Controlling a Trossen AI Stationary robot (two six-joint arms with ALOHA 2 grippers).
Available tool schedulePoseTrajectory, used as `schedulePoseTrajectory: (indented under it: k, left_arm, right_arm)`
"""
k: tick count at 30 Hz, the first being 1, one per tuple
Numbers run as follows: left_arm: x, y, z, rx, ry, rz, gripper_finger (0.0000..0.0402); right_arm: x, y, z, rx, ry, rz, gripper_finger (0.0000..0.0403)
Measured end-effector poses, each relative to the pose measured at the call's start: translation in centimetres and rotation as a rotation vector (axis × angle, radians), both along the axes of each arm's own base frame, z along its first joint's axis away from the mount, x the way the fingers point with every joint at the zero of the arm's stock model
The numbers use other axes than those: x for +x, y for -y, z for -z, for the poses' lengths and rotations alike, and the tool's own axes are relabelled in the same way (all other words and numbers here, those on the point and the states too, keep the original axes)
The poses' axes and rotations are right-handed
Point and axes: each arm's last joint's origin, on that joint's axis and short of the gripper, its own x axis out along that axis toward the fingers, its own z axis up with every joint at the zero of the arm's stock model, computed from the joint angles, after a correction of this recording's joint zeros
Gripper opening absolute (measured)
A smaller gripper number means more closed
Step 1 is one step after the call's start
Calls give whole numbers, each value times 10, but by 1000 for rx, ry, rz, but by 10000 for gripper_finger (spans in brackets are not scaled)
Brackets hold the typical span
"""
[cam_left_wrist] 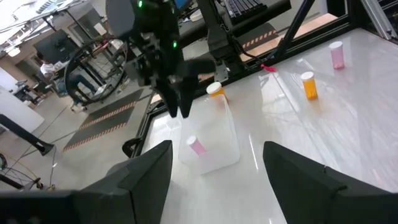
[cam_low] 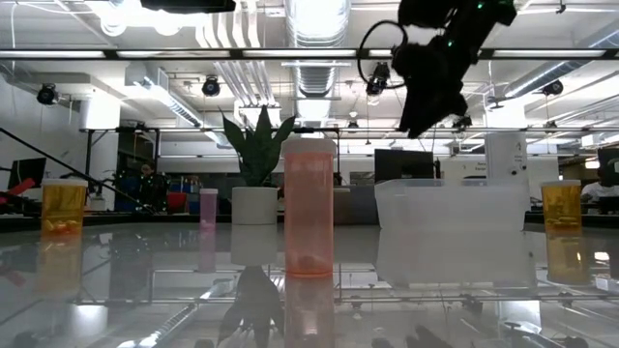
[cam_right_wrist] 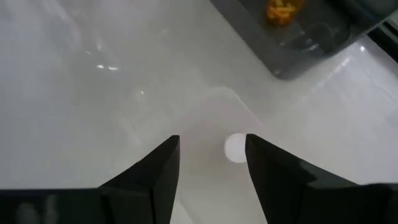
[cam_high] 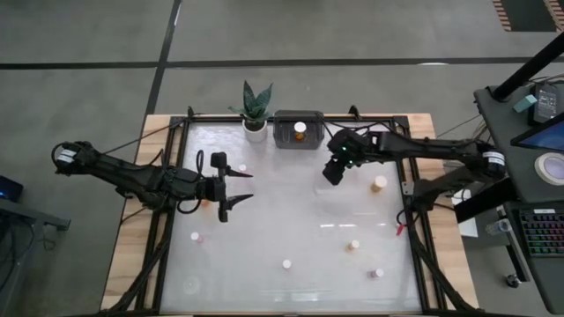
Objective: Pick and place medicine bottles into bin by pill shape (circle, oval)
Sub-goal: Put the small pink pill bottle into the white bin
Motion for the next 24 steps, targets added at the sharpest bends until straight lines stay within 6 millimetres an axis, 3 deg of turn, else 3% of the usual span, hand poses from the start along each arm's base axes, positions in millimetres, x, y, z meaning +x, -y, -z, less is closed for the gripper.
schedulePoseTrajectory:
  k: [6,15,24]
  left_arm:
    - [0,0,0,0,1,0,235]
    - [0,0,0,-3,1,-1,235]
    - [0,0,0,-4,3,-1,235]
  right_arm:
    - [-2,-22,-14,-39,76,-55,176]
    - [14,-56,-26,-112,237,-152,176]
    - [24,-75,-36,-116,299,-228,176]
